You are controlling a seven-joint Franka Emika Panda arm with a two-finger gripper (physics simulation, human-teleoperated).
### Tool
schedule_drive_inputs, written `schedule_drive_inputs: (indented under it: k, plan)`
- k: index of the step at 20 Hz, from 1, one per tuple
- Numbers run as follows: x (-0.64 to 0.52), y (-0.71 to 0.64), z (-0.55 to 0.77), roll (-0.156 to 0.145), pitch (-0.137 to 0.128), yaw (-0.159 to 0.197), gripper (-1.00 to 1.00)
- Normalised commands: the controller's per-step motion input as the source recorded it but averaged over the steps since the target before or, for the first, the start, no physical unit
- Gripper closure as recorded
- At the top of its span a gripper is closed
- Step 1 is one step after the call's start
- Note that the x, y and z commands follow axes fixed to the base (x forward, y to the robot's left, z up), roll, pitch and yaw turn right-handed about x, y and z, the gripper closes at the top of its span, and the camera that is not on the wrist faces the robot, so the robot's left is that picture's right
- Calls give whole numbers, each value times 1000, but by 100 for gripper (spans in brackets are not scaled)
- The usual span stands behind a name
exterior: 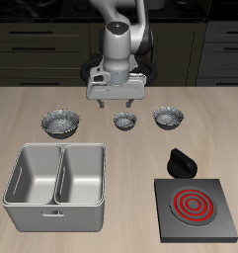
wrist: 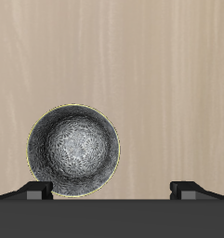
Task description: Place the smallest bowl in the left side of the drainer and the medium bowl in the right side
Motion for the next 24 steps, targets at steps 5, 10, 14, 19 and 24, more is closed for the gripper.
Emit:
schedule_drive_inputs:
  k: [5, 10, 14, 19, 24]
  plan:
    - [25, -36, -208, -12, 13, -26, -100]
    - [-10, -53, -225, -16, 3, -2, -100]
    - [-6, 3, -100, 0, 10, -14, -100]
    - [-17, 7, -335, 6, 63, -31, -100]
    - [-25, 75, -356, 47, 73, -44, -100]
